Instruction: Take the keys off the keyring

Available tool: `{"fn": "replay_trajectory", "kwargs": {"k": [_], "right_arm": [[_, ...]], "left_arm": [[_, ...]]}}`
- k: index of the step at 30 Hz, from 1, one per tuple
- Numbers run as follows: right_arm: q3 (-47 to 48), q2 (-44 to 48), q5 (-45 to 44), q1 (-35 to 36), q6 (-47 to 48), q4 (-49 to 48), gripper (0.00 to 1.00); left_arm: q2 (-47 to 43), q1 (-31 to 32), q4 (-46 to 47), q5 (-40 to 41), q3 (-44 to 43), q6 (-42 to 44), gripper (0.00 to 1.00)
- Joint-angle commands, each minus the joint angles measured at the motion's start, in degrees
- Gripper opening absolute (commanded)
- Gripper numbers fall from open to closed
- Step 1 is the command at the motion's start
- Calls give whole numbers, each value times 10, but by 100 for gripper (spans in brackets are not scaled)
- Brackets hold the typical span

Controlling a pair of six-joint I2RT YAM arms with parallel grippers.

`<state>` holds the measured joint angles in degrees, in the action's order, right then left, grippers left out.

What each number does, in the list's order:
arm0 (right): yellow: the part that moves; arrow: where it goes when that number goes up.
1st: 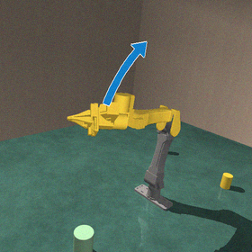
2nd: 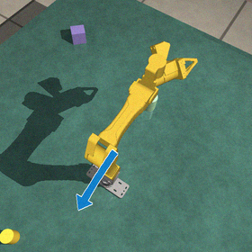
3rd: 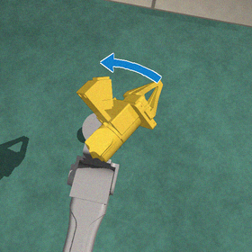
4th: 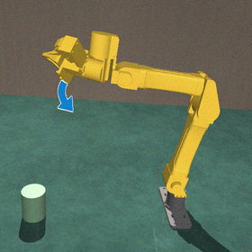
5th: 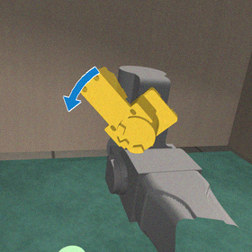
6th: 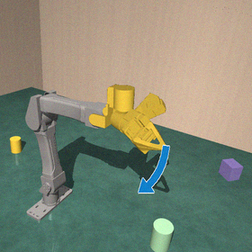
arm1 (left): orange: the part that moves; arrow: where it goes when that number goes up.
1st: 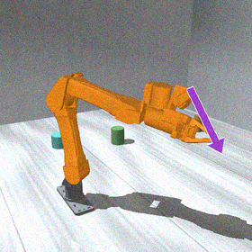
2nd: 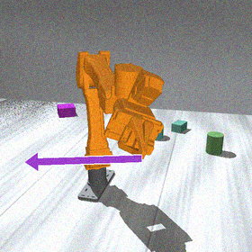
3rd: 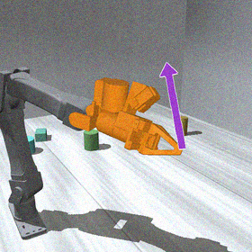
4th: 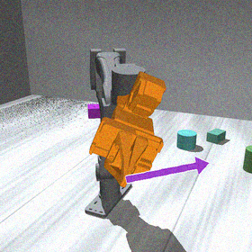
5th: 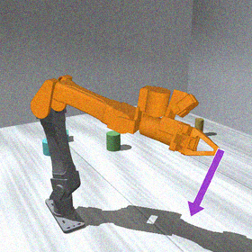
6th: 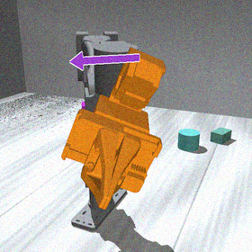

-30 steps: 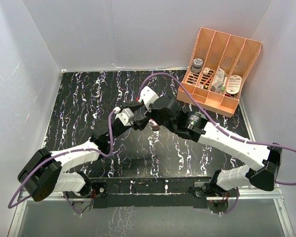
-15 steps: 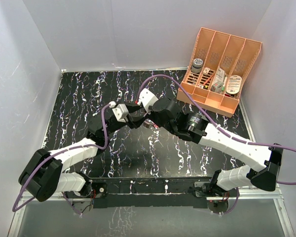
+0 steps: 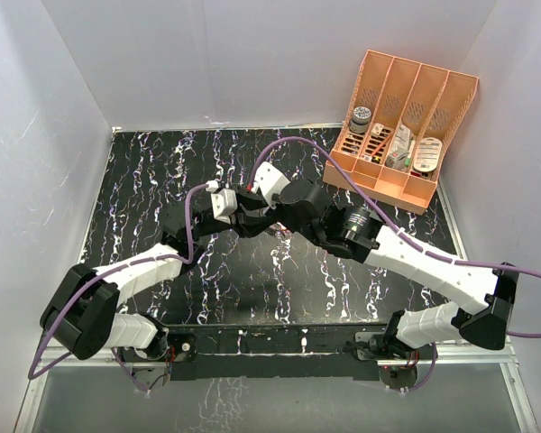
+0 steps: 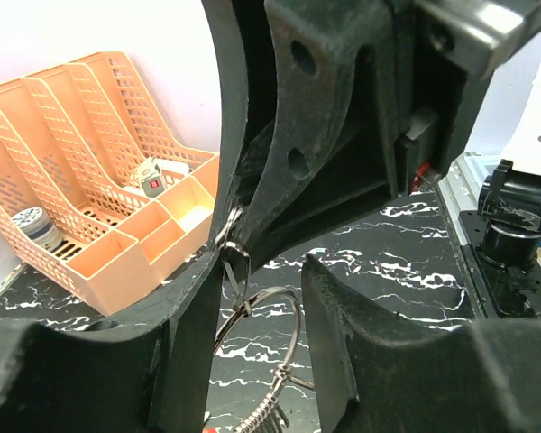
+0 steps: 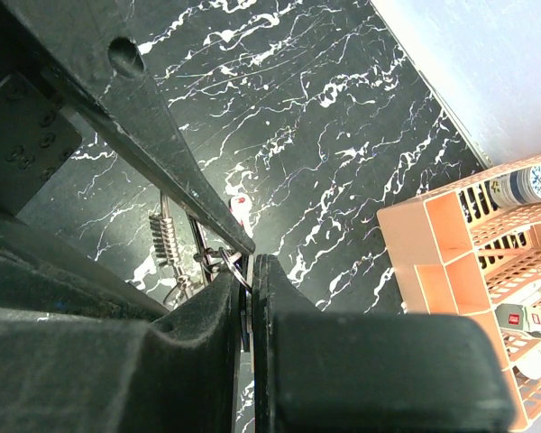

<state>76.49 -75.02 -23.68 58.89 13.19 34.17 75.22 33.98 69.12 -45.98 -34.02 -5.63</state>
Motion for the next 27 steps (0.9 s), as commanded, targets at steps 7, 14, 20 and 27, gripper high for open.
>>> {"fn": "replay_trajectory", "kwargs": {"k": [7, 14, 20, 27], "right_arm": [[26, 30, -16, 4, 15, -41, 0], [30, 33, -9, 5, 15, -39, 0], [31, 37, -8, 8, 16, -37, 0], [22, 40, -8, 9, 16, -38, 0]], "left_arm": [[4, -6, 10, -53, -21, -6, 36], [23, -13, 27, -55, -28, -22, 35], [48, -24, 72, -53, -28, -53, 32], [63, -42, 151, -60, -24, -112, 31]]}}
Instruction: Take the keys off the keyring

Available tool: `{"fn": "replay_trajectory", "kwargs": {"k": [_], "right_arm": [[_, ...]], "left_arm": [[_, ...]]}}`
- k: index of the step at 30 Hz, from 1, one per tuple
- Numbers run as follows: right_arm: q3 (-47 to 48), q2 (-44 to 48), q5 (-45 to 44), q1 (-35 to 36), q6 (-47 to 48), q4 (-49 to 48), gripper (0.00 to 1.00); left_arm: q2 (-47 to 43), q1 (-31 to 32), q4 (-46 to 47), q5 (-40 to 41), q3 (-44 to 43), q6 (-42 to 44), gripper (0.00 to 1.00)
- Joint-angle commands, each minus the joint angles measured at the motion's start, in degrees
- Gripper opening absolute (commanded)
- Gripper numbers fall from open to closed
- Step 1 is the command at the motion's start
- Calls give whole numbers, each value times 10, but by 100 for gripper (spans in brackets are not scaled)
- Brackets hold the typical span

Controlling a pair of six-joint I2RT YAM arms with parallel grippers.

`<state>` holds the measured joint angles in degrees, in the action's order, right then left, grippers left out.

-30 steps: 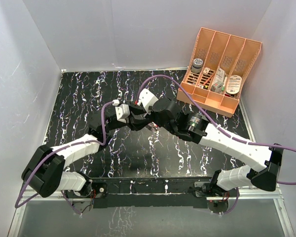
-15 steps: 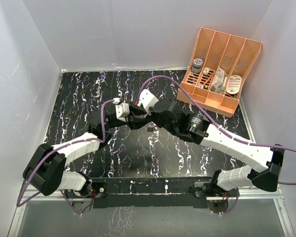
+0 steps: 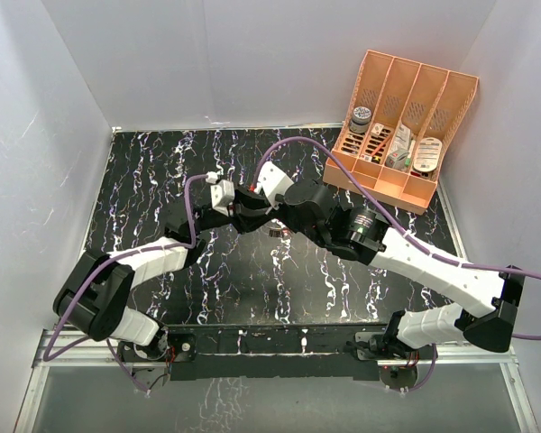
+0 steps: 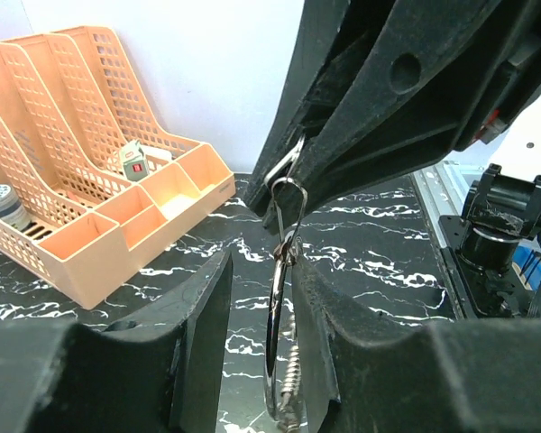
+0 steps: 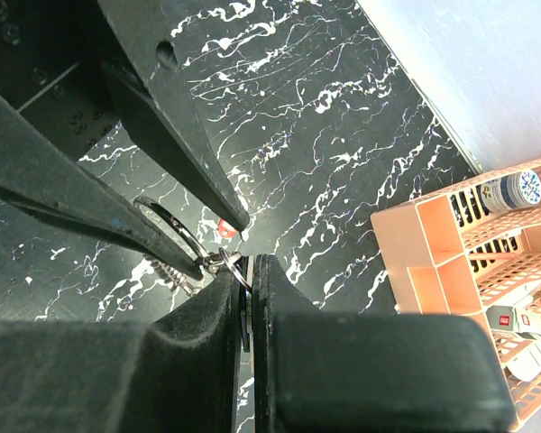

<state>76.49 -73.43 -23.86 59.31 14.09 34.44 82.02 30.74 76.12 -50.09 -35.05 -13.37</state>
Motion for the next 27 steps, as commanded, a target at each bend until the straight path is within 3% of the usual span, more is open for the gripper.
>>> {"fn": "replay_trajectory", "kwargs": {"k": [1, 11, 27], "right_arm": [[21, 23, -7, 5, 7, -41, 0], [17, 23, -7, 5, 8, -50, 0], [12, 23, -2, 5, 8, -60, 0]], "left_arm": [[-4, -10, 86, -21, -16, -38, 31], [14, -11, 117, -56, -32, -79, 31], [15, -12, 102, -59, -34, -74, 27]]}}
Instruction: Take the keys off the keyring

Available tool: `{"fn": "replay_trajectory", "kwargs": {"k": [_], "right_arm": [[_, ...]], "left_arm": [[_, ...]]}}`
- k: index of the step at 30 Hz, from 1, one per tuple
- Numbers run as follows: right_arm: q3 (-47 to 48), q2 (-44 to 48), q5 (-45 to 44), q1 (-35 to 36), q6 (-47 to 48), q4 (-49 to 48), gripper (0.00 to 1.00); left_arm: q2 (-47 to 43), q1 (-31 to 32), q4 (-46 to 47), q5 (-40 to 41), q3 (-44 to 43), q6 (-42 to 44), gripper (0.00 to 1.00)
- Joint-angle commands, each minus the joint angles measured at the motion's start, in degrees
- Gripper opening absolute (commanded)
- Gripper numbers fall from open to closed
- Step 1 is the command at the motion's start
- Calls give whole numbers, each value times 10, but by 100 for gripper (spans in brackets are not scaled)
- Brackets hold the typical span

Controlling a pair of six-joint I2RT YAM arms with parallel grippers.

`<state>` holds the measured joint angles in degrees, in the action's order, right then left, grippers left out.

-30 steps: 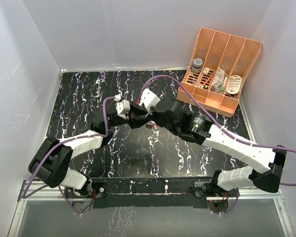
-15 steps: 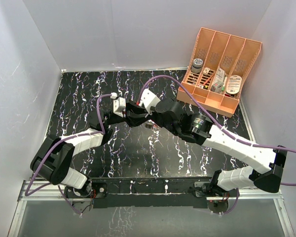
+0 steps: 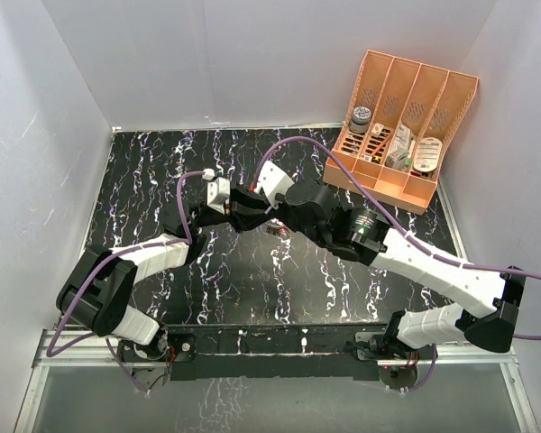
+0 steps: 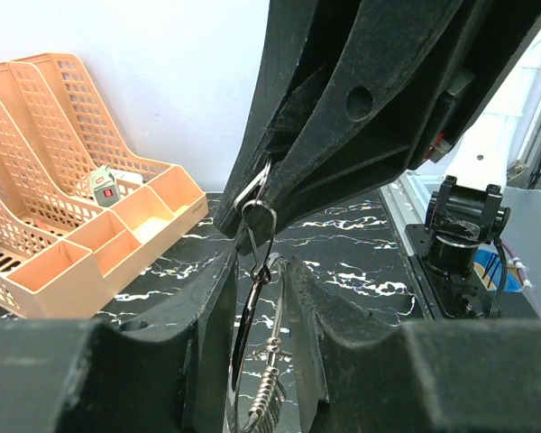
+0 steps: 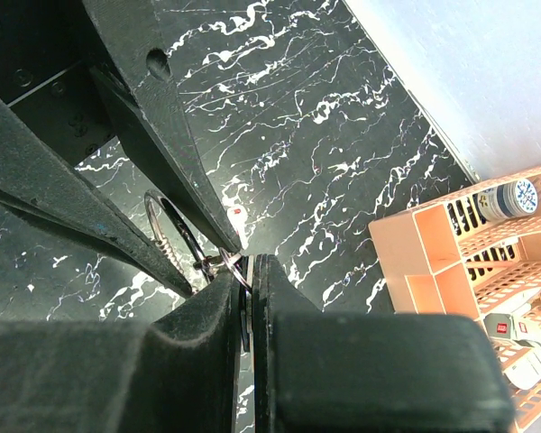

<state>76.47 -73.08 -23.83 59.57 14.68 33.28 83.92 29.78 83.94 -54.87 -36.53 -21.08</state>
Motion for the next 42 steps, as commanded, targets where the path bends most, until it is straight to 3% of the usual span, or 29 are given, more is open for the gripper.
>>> {"fn": "replay_trajectory", "kwargs": {"k": [1, 26, 29, 32, 42], "right_arm": [[12, 19, -1, 3, 2, -49, 0], [3, 18, -1, 5, 3, -52, 0], [3, 18, -1, 5, 4, -55, 0], [3, 18, 1, 5, 4, -55, 0], [10, 19, -36, 5, 13, -40, 0]], "left_arm": [[-4, -2, 26, -10, -20, 2, 27], [16, -2, 66, -8, -31, -28, 25], [18, -2, 63, -11, -32, -28, 19], [18, -2, 67, -14, -30, -27, 1], [-26, -2, -9, 9, -8, 49, 0]]}}
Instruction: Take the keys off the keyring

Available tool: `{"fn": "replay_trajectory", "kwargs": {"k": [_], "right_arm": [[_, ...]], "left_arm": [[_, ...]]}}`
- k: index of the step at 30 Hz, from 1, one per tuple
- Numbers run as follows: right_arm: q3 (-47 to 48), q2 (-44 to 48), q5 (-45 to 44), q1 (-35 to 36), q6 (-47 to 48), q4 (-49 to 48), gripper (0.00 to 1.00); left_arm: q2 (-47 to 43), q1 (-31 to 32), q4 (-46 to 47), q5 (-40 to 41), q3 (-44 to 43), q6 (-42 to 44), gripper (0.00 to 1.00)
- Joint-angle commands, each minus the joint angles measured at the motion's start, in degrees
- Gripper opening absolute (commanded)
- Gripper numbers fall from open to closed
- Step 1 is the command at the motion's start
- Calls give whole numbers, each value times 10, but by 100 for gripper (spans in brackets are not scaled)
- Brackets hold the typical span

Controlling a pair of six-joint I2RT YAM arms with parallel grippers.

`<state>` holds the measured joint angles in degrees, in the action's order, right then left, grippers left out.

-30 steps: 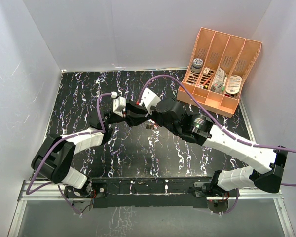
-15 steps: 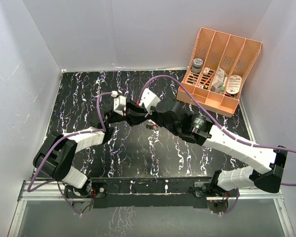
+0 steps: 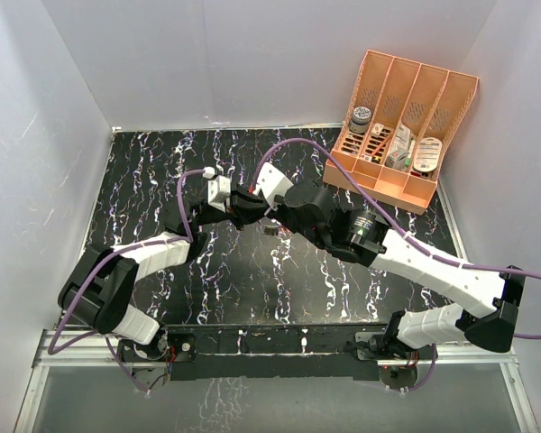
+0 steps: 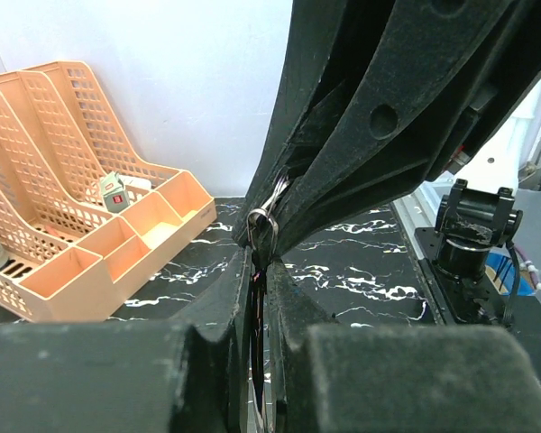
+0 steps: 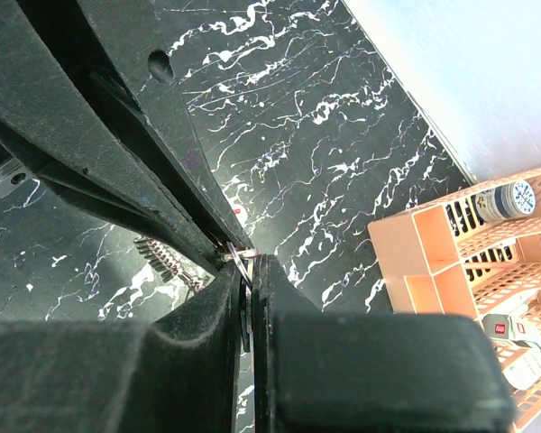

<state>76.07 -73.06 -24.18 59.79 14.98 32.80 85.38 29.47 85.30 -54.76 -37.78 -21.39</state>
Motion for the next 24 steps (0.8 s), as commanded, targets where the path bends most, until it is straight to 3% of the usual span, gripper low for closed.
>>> {"fn": "replay_trajectory", "kwargs": {"k": [1, 9, 19, 24], "right_arm": [[16, 19, -38, 2, 11, -32, 0], [28, 21, -76, 3, 13, -19, 0], [57, -1, -73, 3, 1, -5, 0], [122, -30, -66, 3, -15, 48, 0]], "left_arm": [[-51, 1, -42, 22, 8, 70, 0], [-152, 1, -223, 154, 36, 235, 0], [-177, 1, -247, 119, 42, 260, 0], [-193, 1, -257, 86, 48, 279, 0]]}}
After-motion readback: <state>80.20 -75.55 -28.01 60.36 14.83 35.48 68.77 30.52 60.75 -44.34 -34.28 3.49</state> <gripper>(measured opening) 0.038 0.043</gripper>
